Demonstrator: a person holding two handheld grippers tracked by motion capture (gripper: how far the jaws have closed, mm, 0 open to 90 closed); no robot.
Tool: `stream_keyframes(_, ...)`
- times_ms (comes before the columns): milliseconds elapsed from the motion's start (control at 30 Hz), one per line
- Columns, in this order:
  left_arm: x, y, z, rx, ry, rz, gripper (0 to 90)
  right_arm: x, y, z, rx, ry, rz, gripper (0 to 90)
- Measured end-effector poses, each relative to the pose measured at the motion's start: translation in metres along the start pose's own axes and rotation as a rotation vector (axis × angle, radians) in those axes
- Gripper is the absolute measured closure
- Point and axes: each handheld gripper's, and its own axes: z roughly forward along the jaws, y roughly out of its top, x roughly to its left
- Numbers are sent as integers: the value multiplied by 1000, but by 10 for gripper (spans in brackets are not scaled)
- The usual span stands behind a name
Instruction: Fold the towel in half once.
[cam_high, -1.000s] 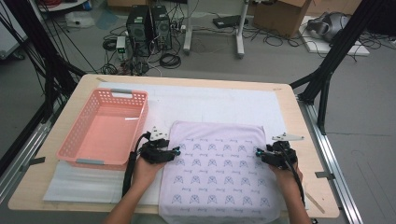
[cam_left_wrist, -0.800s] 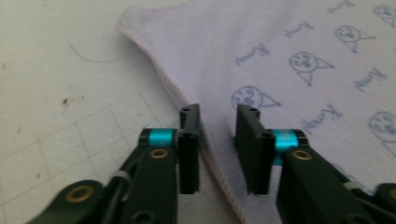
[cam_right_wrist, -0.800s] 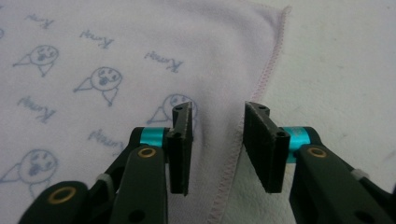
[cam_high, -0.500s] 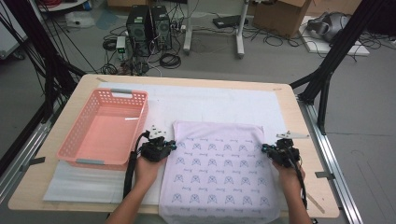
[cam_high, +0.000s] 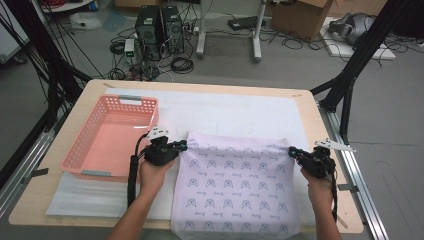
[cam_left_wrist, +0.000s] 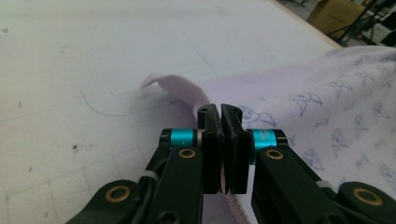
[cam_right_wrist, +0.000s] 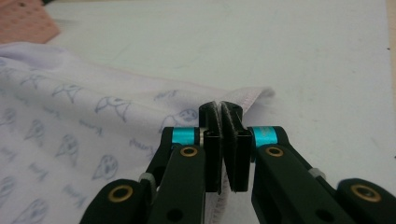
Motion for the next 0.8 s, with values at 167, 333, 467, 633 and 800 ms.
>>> stream_keyframes(167, -6, -12, -20, -12, -46, -7, 865, 10, -10, -21, -14, 38, -28, 865)
stream_keyframes(333, -12, -24, -35, -3, -81, -6, 863, 18, -23, -35, -17, 61, -37, 863)
stream_keyframes(467, -18, -31, -43, -3, -109, -6, 862, 23, -31, -46, -7, 61, -47, 863)
stream_keyframes(633, -25, -44, -48, 33, -133, 12, 861, 26, -44, -59, 12, 66, -41, 863)
stream_keyframes(800, -30, -58, -51, 91, -153, 32, 844, 28, -58, -65, 68, 66, -37, 863)
